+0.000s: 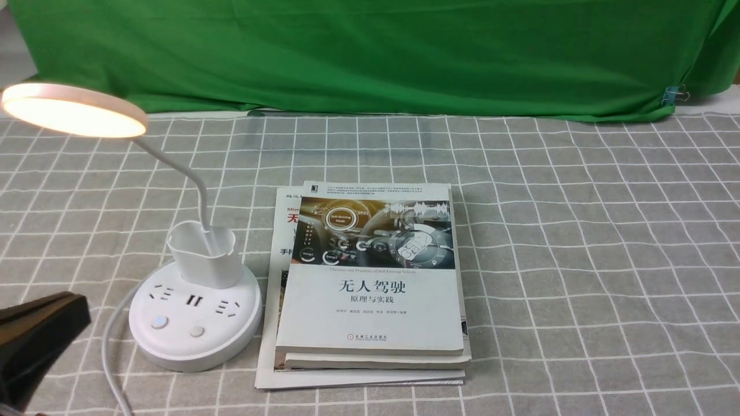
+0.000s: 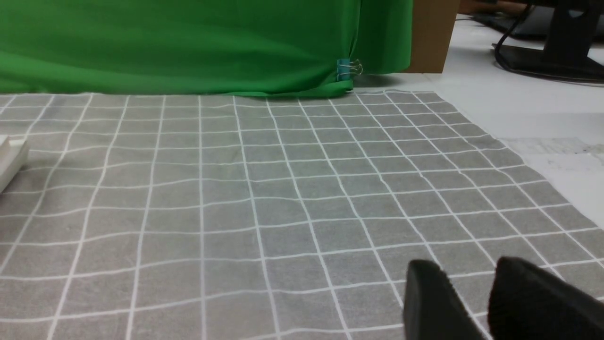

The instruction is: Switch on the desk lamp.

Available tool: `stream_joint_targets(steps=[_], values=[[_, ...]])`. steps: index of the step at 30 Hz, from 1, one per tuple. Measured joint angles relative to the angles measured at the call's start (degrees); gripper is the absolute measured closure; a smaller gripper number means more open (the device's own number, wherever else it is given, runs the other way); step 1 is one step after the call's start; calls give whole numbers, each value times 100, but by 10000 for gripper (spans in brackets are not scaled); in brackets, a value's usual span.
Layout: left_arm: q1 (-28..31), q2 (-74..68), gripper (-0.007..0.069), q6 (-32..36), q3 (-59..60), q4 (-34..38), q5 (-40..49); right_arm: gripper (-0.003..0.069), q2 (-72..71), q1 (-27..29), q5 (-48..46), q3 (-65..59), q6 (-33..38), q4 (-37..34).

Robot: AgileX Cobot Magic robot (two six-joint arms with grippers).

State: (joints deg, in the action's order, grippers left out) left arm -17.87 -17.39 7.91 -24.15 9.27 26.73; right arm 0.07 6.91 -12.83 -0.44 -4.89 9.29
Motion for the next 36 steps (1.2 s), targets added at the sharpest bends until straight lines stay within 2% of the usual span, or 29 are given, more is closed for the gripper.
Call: stream_joint_targets(steps=[5, 16, 19, 20, 22, 26, 30, 36], values=[[0, 395, 606, 0, 5, -284, 15, 414, 0, 0, 0, 0, 0, 0], [0, 429, 606, 0, 13, -323, 15, 414, 0, 0, 0, 0, 0, 0], [17, 429, 606, 17, 212, -455, -405, 414, 0, 0, 1, 0, 0, 0], [115, 436, 606, 90, 373, -569, -817, 414, 0, 0, 0, 0, 0, 0], [226, 443, 606, 158, 497, -627, -1086, 414, 0, 0, 0, 0, 0, 0], [936, 662, 606, 269, 1218, -720, -1991, 414, 0, 0, 0, 0, 0, 0], [1507, 1055, 606, 105, 1903, -755, -2275, 414, 0, 0, 0, 0, 0, 0], [1732, 1458, 606, -55, 2436, -713, -2043, 414, 0, 0, 0, 0, 0, 0]])
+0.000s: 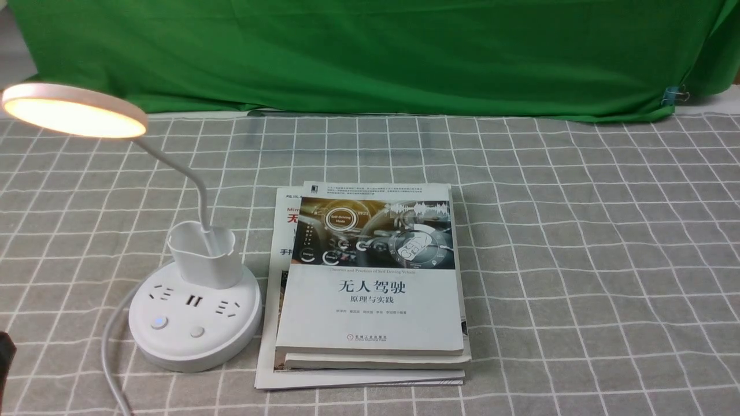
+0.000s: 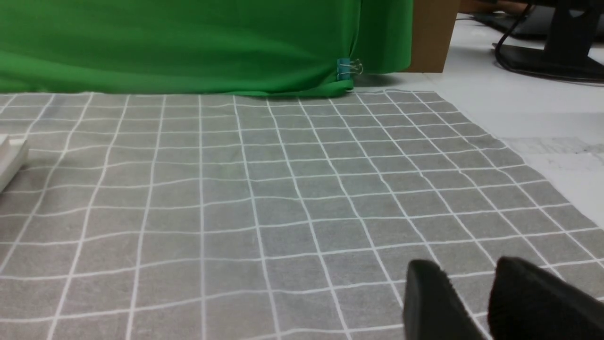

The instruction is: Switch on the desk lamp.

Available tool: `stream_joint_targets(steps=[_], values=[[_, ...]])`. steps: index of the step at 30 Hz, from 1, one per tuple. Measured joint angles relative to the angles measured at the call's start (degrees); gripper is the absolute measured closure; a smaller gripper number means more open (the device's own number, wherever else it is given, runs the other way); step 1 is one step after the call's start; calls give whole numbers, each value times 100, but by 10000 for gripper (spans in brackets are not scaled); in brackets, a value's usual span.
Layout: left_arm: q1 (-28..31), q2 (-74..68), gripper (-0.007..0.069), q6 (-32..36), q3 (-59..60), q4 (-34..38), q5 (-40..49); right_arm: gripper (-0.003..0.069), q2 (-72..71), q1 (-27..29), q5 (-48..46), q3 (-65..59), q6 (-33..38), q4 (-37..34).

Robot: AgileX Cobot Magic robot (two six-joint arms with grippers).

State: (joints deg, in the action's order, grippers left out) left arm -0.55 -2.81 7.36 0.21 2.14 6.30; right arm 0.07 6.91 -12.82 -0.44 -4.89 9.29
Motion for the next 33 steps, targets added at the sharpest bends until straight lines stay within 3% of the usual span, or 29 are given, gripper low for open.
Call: stream_joint_targets(steps=[5, 33], values=[[0, 170, 606, -208, 15, 27, 627, 414, 0, 0, -2, 0, 0, 0], [0, 217, 606, -242, 17, -130, 643, 414, 0, 0, -2, 0, 0, 0]])
